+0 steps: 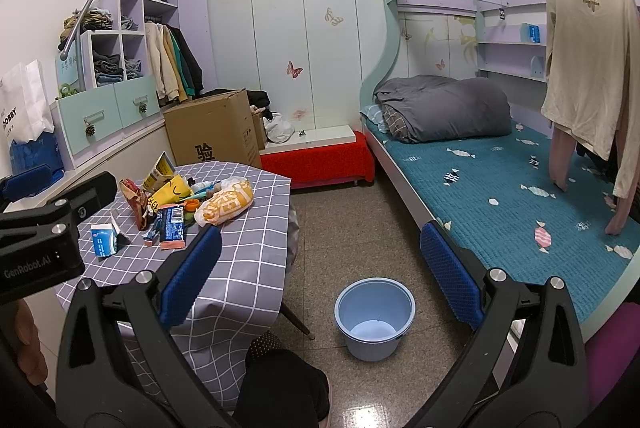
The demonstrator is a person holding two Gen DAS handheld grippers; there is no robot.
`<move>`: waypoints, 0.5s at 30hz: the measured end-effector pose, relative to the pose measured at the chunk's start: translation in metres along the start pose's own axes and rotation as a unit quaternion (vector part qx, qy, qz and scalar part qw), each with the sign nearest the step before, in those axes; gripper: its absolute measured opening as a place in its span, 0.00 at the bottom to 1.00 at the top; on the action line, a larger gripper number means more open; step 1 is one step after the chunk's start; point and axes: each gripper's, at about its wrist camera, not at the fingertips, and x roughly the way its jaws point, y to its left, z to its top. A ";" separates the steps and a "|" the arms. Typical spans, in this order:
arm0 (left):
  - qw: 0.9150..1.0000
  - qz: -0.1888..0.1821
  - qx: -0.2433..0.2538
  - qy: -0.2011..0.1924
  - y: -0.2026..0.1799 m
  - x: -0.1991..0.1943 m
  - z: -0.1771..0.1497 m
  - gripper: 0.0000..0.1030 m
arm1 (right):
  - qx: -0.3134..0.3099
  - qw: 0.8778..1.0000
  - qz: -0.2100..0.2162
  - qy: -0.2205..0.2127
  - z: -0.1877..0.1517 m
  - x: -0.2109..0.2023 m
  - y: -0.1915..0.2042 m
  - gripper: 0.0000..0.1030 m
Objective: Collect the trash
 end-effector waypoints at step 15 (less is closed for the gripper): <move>1.000 0.000 0.001 0.000 0.000 0.000 0.001 0.96 | 0.000 1.000 -0.001 0.001 -0.002 0.002 0.000 0.94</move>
